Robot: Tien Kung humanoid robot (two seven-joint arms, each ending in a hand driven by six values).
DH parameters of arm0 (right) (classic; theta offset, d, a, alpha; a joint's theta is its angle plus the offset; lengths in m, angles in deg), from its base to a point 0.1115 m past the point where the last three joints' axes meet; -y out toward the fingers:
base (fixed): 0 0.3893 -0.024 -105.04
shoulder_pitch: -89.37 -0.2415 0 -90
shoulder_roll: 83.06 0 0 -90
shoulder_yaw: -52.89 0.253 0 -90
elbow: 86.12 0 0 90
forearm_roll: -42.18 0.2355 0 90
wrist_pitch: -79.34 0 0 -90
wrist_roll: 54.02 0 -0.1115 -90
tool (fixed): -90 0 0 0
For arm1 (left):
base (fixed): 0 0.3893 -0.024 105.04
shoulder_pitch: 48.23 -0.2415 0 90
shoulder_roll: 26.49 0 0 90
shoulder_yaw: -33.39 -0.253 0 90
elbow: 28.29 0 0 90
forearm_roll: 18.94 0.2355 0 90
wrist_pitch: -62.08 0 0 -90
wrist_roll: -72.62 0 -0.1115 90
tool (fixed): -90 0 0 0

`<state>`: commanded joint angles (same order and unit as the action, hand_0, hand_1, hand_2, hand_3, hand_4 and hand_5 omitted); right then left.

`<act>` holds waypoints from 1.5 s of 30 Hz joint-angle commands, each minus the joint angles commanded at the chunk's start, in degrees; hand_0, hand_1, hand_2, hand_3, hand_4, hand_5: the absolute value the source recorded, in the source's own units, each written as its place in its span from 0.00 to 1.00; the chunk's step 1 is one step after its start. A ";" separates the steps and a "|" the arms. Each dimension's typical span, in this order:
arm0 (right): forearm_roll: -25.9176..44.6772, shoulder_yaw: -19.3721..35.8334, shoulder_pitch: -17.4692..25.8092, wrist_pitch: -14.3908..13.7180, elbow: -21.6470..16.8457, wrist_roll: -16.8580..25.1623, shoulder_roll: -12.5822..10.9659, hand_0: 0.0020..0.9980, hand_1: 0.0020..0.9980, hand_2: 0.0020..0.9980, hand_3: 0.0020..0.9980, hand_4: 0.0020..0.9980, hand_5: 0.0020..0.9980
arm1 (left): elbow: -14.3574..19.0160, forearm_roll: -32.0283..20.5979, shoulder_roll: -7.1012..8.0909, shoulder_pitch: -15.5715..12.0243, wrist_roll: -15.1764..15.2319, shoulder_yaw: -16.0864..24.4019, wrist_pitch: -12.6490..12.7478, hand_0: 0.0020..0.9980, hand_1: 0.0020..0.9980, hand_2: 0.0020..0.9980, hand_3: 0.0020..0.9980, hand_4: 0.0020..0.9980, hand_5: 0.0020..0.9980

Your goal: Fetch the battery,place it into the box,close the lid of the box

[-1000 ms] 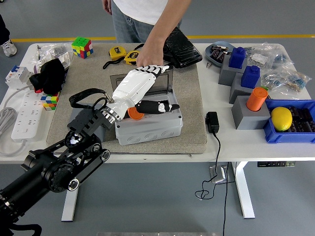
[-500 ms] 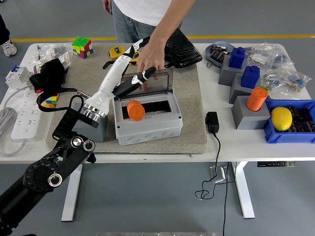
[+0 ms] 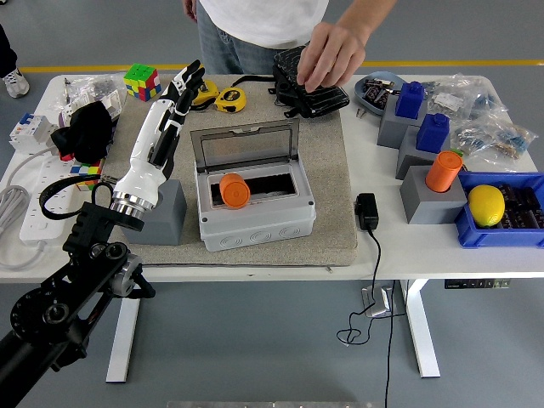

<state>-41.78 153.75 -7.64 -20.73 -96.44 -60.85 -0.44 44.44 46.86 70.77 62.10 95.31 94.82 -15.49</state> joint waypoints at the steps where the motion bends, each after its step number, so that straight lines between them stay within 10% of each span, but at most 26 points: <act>1: -0.03 0.01 0.06 0.00 0.00 -0.02 -0.03 0.84 0.85 0.81 0.85 1.00 1.00 | 0.06 0.02 0.12 -0.19 -0.02 0.28 0.03 1.00 1.00 0.98 0.98 1.00 1.00; 39: 1.30 -1.21 -0.15 -0.04 0.00 0.11 -0.17 0.84 0.85 0.81 0.85 1.00 1.00 | 0.73 1.08 0.29 0.29 -0.83 0.51 0.84 1.00 1.00 0.98 0.98 1.00 1.00; 45: 1.27 -1.09 -0.17 -0.08 0.00 0.08 -0.09 0.84 0.85 0.81 0.85 1.00 1.00 | 1.43 7.73 0.75 0.53 -3.89 -0.77 1.65 1.00 1.00 0.98 0.98 1.00 1.00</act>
<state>-40.51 152.66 -7.81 -20.81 -96.44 -60.77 -0.53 45.87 54.59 71.52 62.63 91.42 94.05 -13.84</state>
